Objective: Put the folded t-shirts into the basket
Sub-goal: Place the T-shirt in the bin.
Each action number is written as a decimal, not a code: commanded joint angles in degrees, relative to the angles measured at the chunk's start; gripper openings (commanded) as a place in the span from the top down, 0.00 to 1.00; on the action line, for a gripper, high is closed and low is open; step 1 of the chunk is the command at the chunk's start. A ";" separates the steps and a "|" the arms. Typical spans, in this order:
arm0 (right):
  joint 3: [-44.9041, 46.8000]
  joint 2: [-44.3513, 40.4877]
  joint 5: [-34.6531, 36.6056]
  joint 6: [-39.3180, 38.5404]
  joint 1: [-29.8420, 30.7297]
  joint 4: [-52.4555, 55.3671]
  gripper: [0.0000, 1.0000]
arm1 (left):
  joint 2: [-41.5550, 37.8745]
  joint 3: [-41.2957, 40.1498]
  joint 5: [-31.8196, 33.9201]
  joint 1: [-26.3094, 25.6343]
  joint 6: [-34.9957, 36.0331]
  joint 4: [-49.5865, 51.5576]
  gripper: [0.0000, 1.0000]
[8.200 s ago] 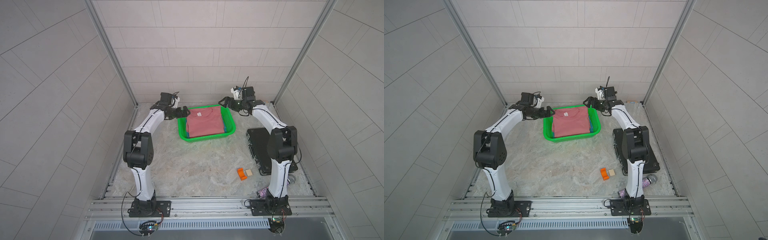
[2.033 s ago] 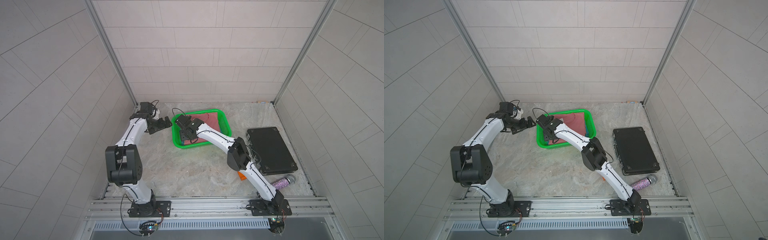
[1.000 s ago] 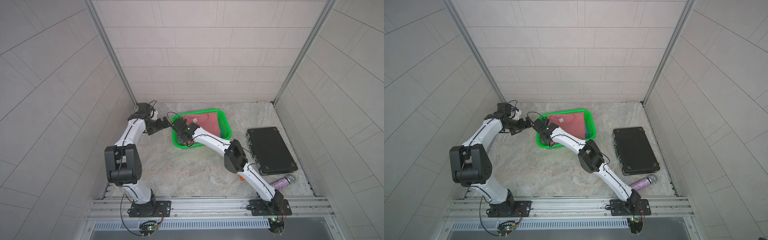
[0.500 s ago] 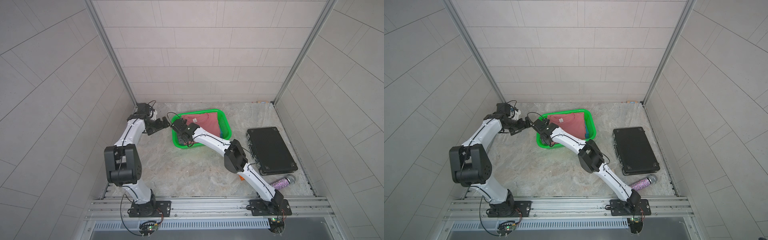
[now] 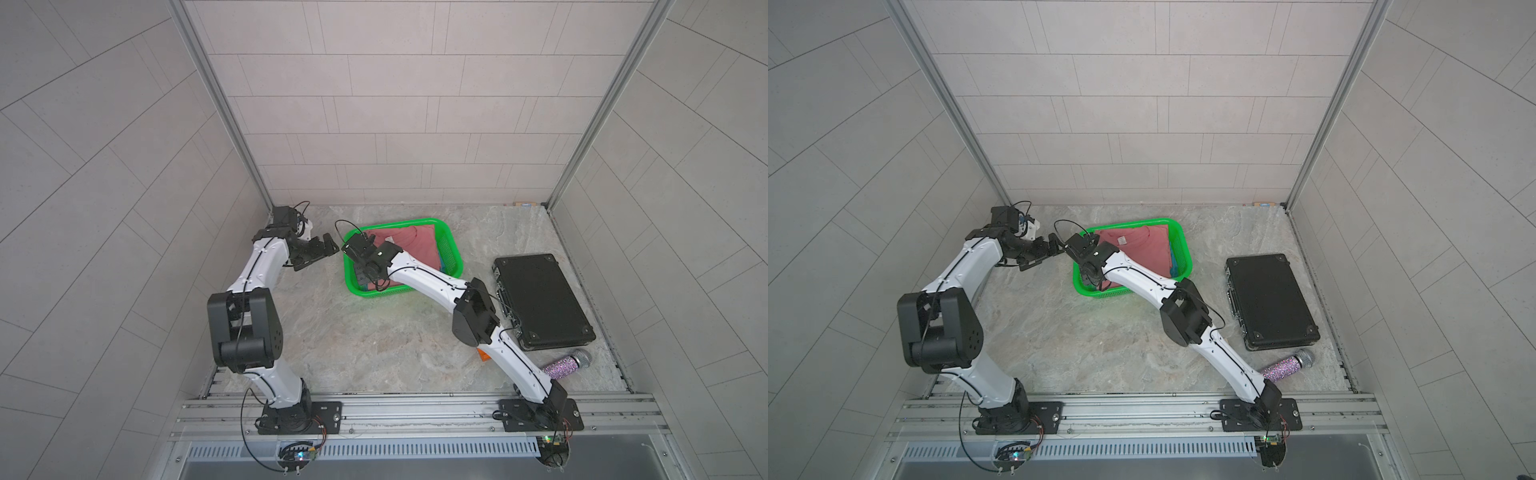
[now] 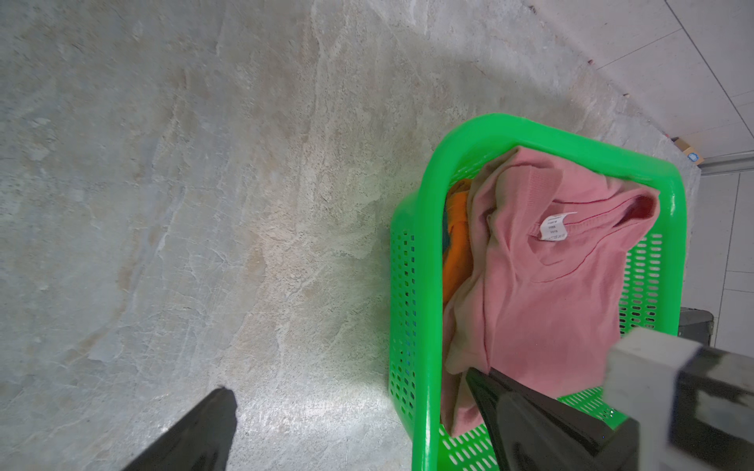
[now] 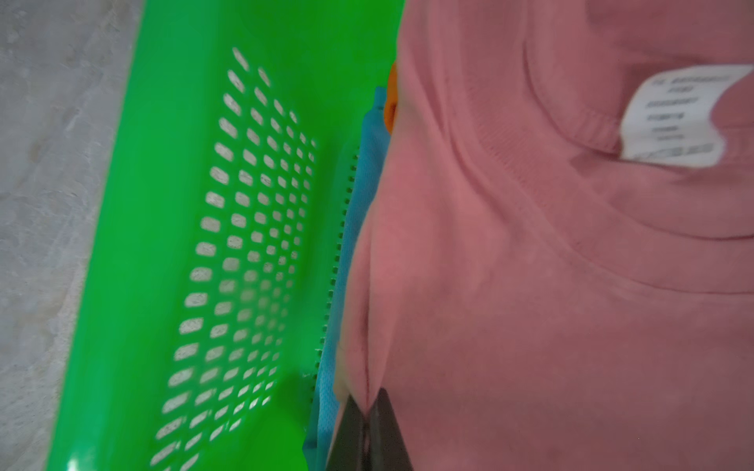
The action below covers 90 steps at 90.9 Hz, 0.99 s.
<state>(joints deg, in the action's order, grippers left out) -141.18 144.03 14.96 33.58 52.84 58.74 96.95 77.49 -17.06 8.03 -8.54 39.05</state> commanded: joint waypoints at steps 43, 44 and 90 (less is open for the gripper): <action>4.43 -4.20 -5.36 0.73 2.26 3.22 1.00 | -0.88 -1.20 -1.80 0.55 0.27 0.28 0.00; 4.65 -4.20 -5.46 0.80 2.26 3.13 1.00 | -0.93 -1.20 -1.78 0.52 0.27 0.30 0.00; 6.09 -16.50 -2.61 -0.87 0.01 2.34 0.35 | -0.80 1.35 -4.83 0.49 3.29 0.37 0.00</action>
<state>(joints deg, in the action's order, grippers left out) -134.76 137.23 10.98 33.61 53.74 61.25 96.95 77.21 -20.73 8.03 -7.60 39.05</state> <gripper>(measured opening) 0.629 0.993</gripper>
